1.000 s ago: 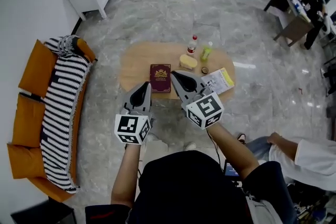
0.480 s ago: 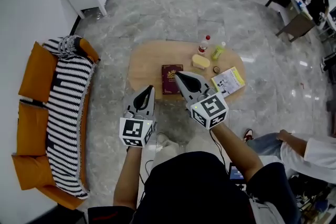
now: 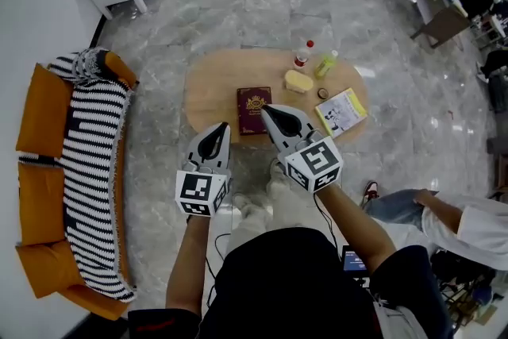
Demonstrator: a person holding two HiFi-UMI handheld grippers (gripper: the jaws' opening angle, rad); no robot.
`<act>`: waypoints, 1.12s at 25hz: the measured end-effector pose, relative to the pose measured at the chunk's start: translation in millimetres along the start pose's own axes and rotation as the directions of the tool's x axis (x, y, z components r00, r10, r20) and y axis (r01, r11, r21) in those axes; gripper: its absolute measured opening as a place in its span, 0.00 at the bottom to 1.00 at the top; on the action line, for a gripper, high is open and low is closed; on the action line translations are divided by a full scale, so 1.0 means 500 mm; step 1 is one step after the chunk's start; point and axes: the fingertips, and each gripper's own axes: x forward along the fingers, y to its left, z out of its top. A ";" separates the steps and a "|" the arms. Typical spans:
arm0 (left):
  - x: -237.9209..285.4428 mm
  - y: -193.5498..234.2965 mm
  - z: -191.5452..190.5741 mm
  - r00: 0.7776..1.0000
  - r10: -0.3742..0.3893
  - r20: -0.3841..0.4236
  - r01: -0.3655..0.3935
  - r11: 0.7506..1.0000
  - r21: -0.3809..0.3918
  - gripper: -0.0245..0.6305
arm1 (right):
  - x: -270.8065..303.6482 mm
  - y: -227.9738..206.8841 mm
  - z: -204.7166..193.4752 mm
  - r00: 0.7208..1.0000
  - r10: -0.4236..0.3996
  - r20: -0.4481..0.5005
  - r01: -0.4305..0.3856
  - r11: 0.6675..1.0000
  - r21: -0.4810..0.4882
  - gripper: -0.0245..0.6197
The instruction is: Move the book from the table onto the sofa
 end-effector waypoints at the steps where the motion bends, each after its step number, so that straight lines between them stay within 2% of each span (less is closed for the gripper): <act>1: 0.007 0.000 -0.006 1.000 -0.002 -0.007 0.002 1.000 -0.001 0.06 | 0.003 -0.006 -0.005 1.000 0.000 -0.003 0.000 1.000 0.002 0.05; 6: 0.063 0.011 -0.051 0.999 -0.013 -0.041 0.012 1.000 -0.020 0.06 | 0.027 -0.051 -0.040 0.999 -0.003 -0.036 0.003 1.000 0.012 0.05; 9: 0.098 0.012 -0.092 0.996 -0.034 -0.081 0.033 0.999 -0.008 0.06 | 0.042 -0.080 -0.081 0.998 -0.009 -0.068 0.011 1.000 0.028 0.05; 15: 0.177 0.023 -0.157 0.989 -0.070 -0.127 0.064 0.997 -0.051 0.06 | 0.073 -0.139 -0.158 0.990 -0.014 -0.143 0.018 0.999 0.027 0.05; 19: 0.215 0.027 -0.213 0.982 -0.092 -0.164 0.085 0.995 -0.051 0.06 | 0.088 -0.163 -0.219 0.980 -0.002 -0.197 0.010 0.999 0.041 0.05; 28: 0.266 0.075 -0.344 0.970 -0.066 -0.236 0.045 0.994 -0.095 0.06 | 0.148 -0.199 -0.376 0.958 0.035 -0.284 -0.009 0.996 0.092 0.05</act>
